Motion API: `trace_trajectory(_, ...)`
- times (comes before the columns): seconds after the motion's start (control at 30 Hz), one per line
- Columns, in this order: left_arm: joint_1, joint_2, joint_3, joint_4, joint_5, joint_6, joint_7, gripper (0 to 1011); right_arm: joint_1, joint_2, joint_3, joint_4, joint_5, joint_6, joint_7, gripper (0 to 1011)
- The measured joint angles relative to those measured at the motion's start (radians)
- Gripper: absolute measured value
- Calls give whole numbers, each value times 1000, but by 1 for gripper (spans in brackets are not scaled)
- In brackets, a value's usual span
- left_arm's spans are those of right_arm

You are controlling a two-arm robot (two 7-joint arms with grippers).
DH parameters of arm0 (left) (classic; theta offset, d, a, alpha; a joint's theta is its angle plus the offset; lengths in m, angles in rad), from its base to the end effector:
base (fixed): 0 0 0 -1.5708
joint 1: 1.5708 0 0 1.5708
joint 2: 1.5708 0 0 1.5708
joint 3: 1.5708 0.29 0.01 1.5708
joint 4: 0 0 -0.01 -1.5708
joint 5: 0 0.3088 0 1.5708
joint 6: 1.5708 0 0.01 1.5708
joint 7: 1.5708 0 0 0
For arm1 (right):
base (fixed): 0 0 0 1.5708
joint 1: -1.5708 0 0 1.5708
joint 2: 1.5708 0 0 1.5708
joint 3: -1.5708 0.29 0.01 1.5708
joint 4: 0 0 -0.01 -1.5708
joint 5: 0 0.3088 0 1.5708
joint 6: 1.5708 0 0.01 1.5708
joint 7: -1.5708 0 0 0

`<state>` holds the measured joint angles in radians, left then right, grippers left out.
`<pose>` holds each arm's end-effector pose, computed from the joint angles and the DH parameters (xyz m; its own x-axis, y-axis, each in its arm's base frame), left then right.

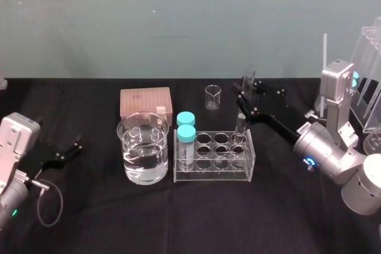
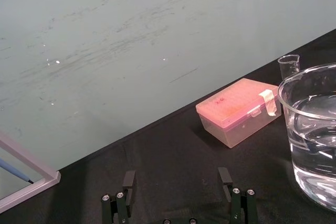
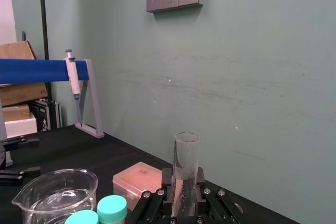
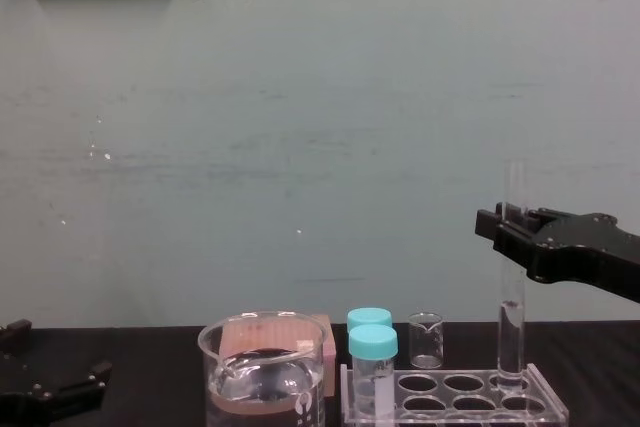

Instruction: Hold the test tube with one hand and immerse one end into the beaker, then return it to the test tube rack.

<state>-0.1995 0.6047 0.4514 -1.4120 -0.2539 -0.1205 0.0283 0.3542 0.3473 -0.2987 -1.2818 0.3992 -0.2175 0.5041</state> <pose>0.3581 0.0827 -0.3023 0.2923 0.8803 0.3738 -0.9553 0.2873 0.0703 0.4183 -0.0463 -0.2679 0.6146 -0.7810 0.1108 0.7648 0.6244 0.1588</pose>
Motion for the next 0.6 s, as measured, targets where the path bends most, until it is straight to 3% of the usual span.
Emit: trace_trajectory(0.6,0,0,0,0,0,0,0,1000,6,-14,-5,50,-3,-9,10,242)
